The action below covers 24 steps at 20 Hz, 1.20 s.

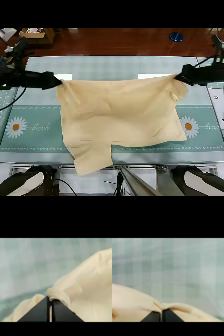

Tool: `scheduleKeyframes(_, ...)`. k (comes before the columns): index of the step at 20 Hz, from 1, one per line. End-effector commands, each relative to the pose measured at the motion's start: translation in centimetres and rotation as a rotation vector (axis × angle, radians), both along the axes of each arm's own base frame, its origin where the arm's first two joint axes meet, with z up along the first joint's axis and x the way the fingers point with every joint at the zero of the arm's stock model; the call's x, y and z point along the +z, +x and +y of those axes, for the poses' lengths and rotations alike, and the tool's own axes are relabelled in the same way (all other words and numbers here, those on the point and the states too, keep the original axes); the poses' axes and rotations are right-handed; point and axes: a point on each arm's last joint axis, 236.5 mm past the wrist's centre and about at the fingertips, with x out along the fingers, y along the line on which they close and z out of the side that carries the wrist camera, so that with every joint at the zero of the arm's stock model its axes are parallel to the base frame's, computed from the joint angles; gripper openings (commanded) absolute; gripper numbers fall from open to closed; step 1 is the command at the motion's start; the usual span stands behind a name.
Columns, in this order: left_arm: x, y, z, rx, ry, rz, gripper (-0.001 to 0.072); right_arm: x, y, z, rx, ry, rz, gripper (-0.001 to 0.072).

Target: Fold the shirts.

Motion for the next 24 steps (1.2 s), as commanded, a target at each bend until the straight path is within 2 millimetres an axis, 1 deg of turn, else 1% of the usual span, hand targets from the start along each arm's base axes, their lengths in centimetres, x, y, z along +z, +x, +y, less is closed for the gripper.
scheduleKeyframes(1, -0.8, 7.1, 1.6, 0.134, 0.028, -0.158, 0.0023, -0.4, 7.4, -1.5, -0.172, 0.007, -0.208, 0.0030)
scheduleKeyframes(2, -0.9, 8.2, 2.4, 0.171, 0.036, -0.187, 0.0023, -0.6, 8.3, -2.2, -0.212, 0.013, -0.226, 0.0030)
scheduleKeyframes(4, -2.3, 9.5, 3.1, 0.209, 0.046, -0.190, 0.0023, -2.3, 9.4, -3.0, -0.248, 0.009, -0.220, 0.0030)
scheduleKeyframes(7, -5.8, 10.1, 3.3, 0.219, 0.048, -0.125, 0.0024, -6.1, 9.6, -2.9, -0.247, 0.011, -0.144, 0.0031)
scheduleKeyframes(9, -8.2, 9.7, 2.7, 0.206, 0.025, -0.052, 0.0025, -8.3, 9.0, -2.2, -0.224, 0.023, -0.079, 0.0042)
scheduleKeyframes(10, -9.3, 9.2, 2.2, 0.188, 0.014, -0.010, 0.0025, -8.8, 8.7, -1.9, -0.213, 0.027, -0.056, 0.0132)
scheduleKeyframes(11, -10.0, 8.5, 1.9, 0.166, 0.009, 0.027, 0.0029, -8.7, 8.4, -1.9, -0.205, 0.029, -0.047, 0.0239)
scheduleKeyframes(12, -10.0, 7.9, 2.0, 0.154, 0.000, 0.051, 0.0093, -7.9, 8.2, -2.2, -0.188, 0.025, -0.049, 0.0308)
scheduleKeyframes(13, -9.3, 7.4, 2.6, 0.140, -0.014, 0.073, 0.0274, -6.4, 7.9, -2.9, -0.154, 0.006, -0.062, 0.0322)
scheduleKeyframes(14, -8.0, 6.8, 3.6, 0.123, -0.033, 0.099, 0.0497, -4.5, 7.3, -3.9, -0.108, -0.033, -0.077, 0.0322)
scheduleKeyframes(15, -6.6, 5.9, 4.8, 0.097, -0.050, 0.130, 0.0623, -2.3, 6.4, -5.7, -0.068, -0.099, -0.086, 0.0327)
scheduleKeyframes(16, -5.2, 4.5, 6.3, 0.071, -0.059, 0.175, 0.0623, -0.4, 5.2, -8.2, -0.056, -0.180, -0.078, 0.0364)
scheduleKeyframes(17, -4.4, 2.6, 8.5, 0.089, -0.066, 0.260, 0.0616, 1.1, 3.3, -11.3, -0.057, -0.288, -0.045, 0.0364)
scheduleKeyframes(18, -4.3, 0.3, 10.7, 0.143, -0.069, 0.371, 0.0616, 1.9, 0.7, -14.8, -0.071, -0.402, 0.023, 0.0363)
scheduleKeyframes(19, -4.6, -2.3, 12.3, 0.183, -0.073, 0.474, 0.0616, 1.7, -2.2, -17.8, -0.094, -0.486, 0.115, 0.0363)
scheduleKeyframes(20, -5.1, -4.8, 12.9, 0.204, -0.084, 0.559, 0.0616, 1.1, -5.1, -20.5, -0.168, -0.504, 0.206, 0.0362)
scheduleKeyframes(21, -5.7, -6.9, 12.6, 0.214, -0.105, 0.607, 0.0616, -0.2, -7.3, -21.5, -0.216, -0.462, 0.276, 0.0363)
scheduleKeyframes(22, -6.5, -8.6, 12.1, 0.205, -0.108, 0.621, 0.0616, -1.9, -9.2, -21.3, -0.234, -0.375, 0.334, 0.0379)
scheduleKeyframes(23, -7.6, -10.4, 11.2, 0.189, -0.108, 0.626, 0.0616, -3.6, -10.5, -20.5, -0.242, -0.279, 0.370, 0.0440)
scheduleKeyframes(24, -8.9, -12.2, 10.3, 0.183, -0.115, 0.644, 0.0617, -5.3, -11.5, -19.3, -0.236, -0.175, 0.395, 0.0485)
